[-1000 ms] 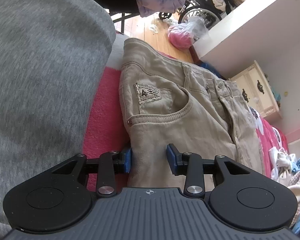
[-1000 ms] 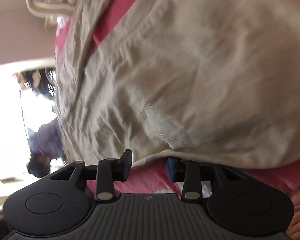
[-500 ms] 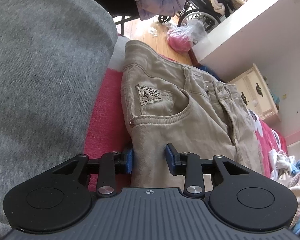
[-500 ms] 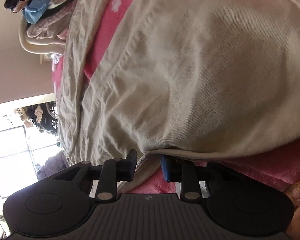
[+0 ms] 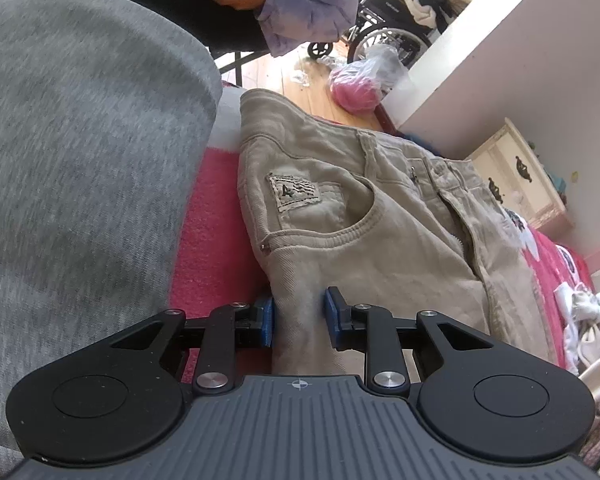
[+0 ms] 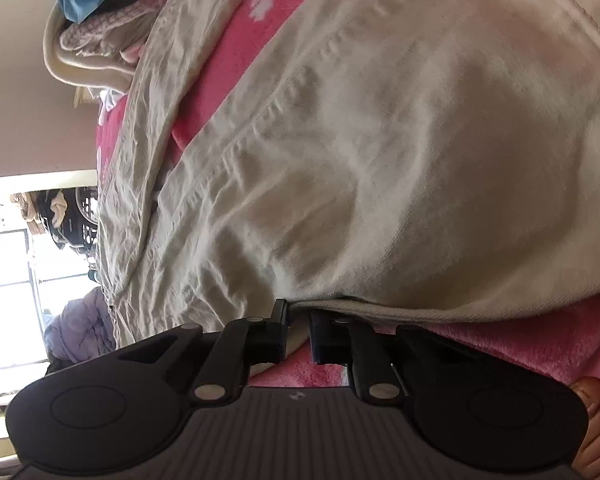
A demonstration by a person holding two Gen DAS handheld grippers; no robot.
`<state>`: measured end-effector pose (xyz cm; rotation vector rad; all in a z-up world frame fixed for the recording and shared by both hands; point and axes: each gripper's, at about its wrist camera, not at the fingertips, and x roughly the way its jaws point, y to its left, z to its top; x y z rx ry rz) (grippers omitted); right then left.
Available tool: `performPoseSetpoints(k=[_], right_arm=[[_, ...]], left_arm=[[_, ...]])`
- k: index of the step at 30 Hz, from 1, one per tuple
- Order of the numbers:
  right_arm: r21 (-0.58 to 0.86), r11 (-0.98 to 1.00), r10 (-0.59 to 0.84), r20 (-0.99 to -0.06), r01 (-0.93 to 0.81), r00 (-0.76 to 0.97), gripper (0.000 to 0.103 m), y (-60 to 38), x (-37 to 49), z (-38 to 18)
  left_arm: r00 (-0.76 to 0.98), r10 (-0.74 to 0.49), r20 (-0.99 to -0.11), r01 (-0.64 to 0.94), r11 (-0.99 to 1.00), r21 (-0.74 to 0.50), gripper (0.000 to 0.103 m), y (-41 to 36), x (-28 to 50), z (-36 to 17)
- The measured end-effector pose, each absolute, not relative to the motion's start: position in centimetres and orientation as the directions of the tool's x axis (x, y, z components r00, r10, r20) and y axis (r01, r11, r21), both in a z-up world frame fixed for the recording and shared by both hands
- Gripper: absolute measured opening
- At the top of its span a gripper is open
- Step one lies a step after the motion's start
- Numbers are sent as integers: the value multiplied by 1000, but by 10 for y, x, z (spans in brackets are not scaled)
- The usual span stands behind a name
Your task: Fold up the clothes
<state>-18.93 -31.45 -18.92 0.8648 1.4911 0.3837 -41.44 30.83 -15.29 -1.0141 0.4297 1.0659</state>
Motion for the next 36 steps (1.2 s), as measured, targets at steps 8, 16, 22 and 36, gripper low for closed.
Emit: performPoseSetpoints(k=[8, 16, 22, 36], right_arm=[[694, 680, 692, -714, 236, 107, 10, -314, -189, -179], [699, 703, 679, -715, 133, 165, 8, -303, -180, -157], [699, 709, 677, -711, 90, 187, 7, -301, -179, -149], [708, 706, 673, -658, -28, 338, 4, -299, -168, -113]], left_arm=[[483, 512, -710, -870, 187, -457, 14, 313, -415, -143], [503, 519, -691, -858, 207, -470, 9, 312, -415, -135], [511, 525, -681, -852, 201, -484, 8, 311, -413, -132], [604, 525, -599, -772, 201, -602, 7, 313, -404, -107]])
